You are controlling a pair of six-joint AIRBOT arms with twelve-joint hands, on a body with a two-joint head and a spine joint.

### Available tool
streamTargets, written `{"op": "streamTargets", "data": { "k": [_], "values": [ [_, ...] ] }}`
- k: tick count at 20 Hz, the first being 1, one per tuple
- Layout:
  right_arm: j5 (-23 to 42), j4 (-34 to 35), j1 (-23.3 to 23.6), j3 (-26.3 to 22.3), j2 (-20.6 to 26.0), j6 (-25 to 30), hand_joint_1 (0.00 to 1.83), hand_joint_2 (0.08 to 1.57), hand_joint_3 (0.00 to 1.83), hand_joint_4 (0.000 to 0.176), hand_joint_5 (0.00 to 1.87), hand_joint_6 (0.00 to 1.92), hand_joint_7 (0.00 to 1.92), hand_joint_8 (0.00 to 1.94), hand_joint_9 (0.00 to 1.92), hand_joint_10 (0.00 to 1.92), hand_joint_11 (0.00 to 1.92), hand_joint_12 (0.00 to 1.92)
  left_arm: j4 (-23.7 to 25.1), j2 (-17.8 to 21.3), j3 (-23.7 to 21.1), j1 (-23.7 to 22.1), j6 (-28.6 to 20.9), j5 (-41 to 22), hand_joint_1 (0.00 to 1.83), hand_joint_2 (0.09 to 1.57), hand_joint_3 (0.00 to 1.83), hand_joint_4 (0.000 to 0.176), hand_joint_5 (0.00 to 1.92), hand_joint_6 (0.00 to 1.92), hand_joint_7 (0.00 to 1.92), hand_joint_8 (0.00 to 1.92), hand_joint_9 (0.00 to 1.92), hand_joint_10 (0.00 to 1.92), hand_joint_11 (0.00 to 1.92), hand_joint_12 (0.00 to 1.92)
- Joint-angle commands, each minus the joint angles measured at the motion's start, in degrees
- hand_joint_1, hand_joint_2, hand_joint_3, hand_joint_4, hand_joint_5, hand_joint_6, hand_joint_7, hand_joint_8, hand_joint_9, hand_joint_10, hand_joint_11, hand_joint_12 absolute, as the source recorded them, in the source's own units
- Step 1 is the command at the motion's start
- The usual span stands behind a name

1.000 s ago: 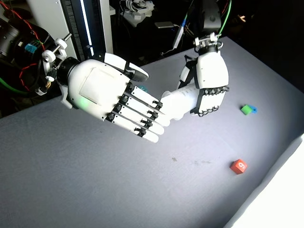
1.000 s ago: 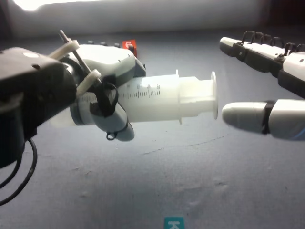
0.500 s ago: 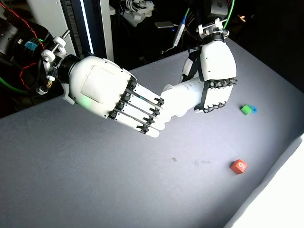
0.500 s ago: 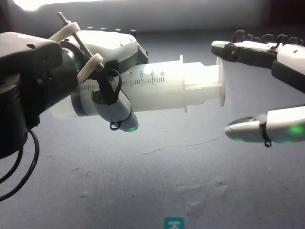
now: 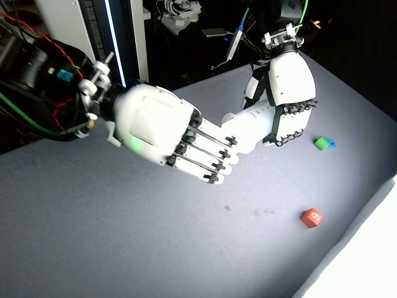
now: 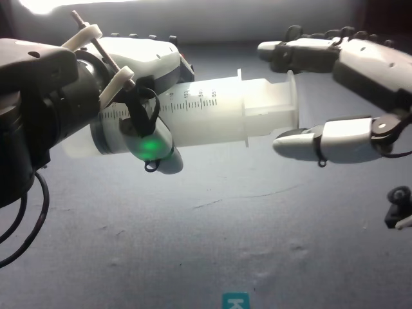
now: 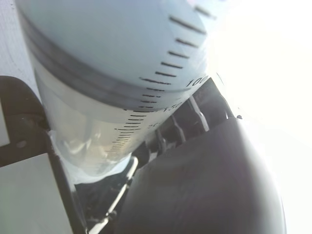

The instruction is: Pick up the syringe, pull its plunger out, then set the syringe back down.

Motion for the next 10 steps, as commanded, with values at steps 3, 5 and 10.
{"op": "streamTargets", "data": {
  "k": [3, 5, 10],
  "values": [
    [6.26, -1.51, 1.26, 1.94, -2.02, 0.15, 1.02, 0.97, 0.0, 0.0, 0.32, 0.01, 0.42, 0.06, 0.19, 0.61, 0.0, 0.96, 3.15, 0.17, 0.08, -1.38, 0.01, 0.29, 1.37, 1.11, 0.0, 0.0, 0.95, 1.09, 1.01, 0.87, 0.86, 1.22, 0.69, 1.22],
    [6.62, -1.51, 1.75, 2.86, -3.37, -0.13, 1.01, 0.98, 0.0, 0.0, 0.31, 0.01, 0.42, 0.06, 0.18, 0.61, 0.0, 0.94, 3.12, 0.17, 0.05, -1.58, 0.01, 0.09, 1.37, 1.12, 0.0, 0.0, 0.95, 1.11, 0.99, 0.88, 0.85, 1.23, 0.68, 1.22],
    [8.02, -1.5, 1.78, 3.03, -3.71, -0.42, 1.03, 1.04, 0.0, 0.0, 0.52, 0.14, 0.45, 0.52, 0.2, 1.05, 0.0, 1.28, 3.03, 0.17, 0.0, -1.83, 0.01, -0.09, 1.37, 1.12, 0.0, 0.0, 0.95, 1.11, 1.0, 0.87, 0.85, 1.23, 0.69, 1.25]
  ]
}}
